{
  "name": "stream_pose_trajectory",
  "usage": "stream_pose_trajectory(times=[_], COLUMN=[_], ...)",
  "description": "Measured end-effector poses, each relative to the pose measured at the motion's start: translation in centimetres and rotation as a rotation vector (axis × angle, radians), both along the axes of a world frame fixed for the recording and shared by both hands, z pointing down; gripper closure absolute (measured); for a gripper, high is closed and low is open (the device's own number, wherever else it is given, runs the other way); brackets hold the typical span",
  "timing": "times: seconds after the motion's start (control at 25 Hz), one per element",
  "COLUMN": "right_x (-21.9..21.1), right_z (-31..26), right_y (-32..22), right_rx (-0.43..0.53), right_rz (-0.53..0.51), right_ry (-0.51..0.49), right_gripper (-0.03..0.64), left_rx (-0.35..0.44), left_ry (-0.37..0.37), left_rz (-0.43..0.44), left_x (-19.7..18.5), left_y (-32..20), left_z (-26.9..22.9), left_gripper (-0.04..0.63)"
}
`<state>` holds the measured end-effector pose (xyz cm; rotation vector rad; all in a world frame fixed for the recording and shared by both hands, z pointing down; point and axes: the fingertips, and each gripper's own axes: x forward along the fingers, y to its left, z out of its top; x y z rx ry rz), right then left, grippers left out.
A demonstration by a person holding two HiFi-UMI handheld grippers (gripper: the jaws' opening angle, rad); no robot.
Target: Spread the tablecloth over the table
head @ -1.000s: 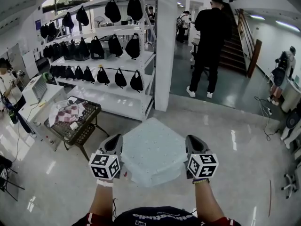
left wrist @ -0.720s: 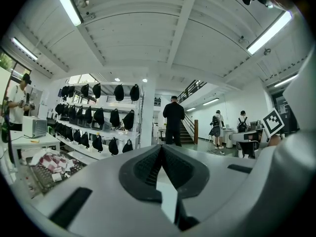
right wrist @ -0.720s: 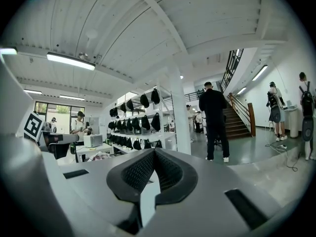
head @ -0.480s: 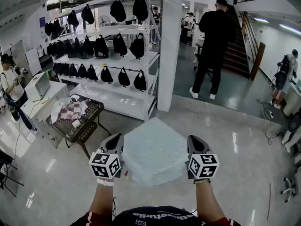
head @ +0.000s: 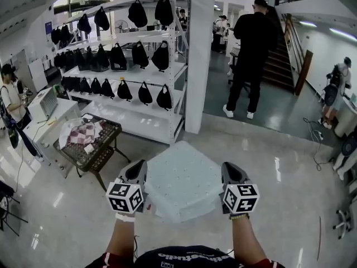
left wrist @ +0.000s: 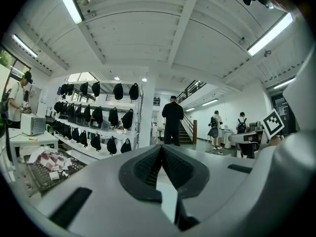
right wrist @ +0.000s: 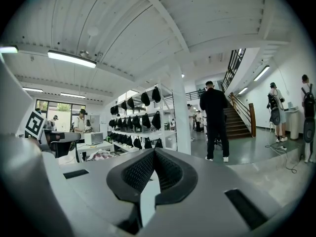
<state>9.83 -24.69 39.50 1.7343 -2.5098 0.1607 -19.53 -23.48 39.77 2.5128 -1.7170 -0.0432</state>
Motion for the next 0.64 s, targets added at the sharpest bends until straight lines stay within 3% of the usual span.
stream_pose_trajectory(times=[0.64], right_x=[1.2], right_z=[-0.2], right_y=[-0.4], right_rx=[-0.006], right_rz=[0.005], right_ry=[-0.004], right_gripper=[0.591], left_rx=[0.001], left_ry=[-0.001], left_rz=[0.013], left_x=[1.3], left_y=[-0.9], left_z=[-0.1], left_gripper=[0.577])
